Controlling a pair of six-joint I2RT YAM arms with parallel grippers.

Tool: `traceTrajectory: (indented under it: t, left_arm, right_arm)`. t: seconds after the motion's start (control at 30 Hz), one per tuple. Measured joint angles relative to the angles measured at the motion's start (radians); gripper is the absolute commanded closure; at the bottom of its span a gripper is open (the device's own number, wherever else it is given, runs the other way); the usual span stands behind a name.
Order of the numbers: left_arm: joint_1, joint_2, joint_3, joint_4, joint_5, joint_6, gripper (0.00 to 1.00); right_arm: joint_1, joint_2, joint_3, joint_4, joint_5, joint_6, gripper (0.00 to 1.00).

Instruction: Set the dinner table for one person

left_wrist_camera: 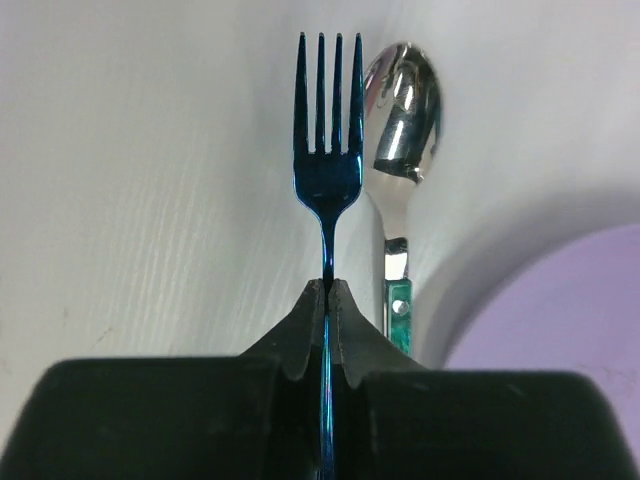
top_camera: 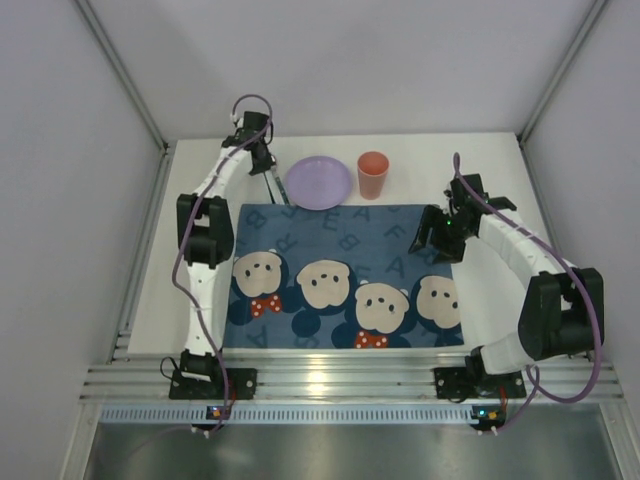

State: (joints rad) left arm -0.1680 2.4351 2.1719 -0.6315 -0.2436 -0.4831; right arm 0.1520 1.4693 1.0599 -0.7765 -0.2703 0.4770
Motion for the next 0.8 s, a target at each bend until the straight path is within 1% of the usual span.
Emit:
traceTrajectory:
  t: [0.07,0.2,0.33,0.43,0.57,0.8]
  left_arm:
    - [0.000,-0.043,0.002,0.004,0.019,0.030,1.00]
    - [0.000,-0.178,-0.002,0.006,0.076,0.086,1.00]
    - [-0.003,-0.375,-0.089,0.029,0.106,0.145,1.00]
    - [-0.006,-0.521,-0.192,0.031,0.109,0.191,1.00]
    - [-0.016,-0.668,-0.402,0.026,0.137,0.241,1.00]
    - [-0.079,-0.877,-0.930,0.018,0.223,0.246,1.00]
  right_arm:
    - [0.010,0.000,0.000,0.000,0.000,-0.003,0.30]
    - [0.038,0.000,-0.002,0.004,0.000,-0.003,0.30]
    - [0.070,-0.008,-0.032,0.011,-0.002,0.001,0.30]
    - [0.091,-0.023,-0.069,0.026,-0.007,0.006,0.30]
    - [0.113,-0.039,-0.104,0.042,-0.013,0.018,0.30]
    - [0.142,-0.081,-0.120,0.055,-0.022,0.031,0.29]
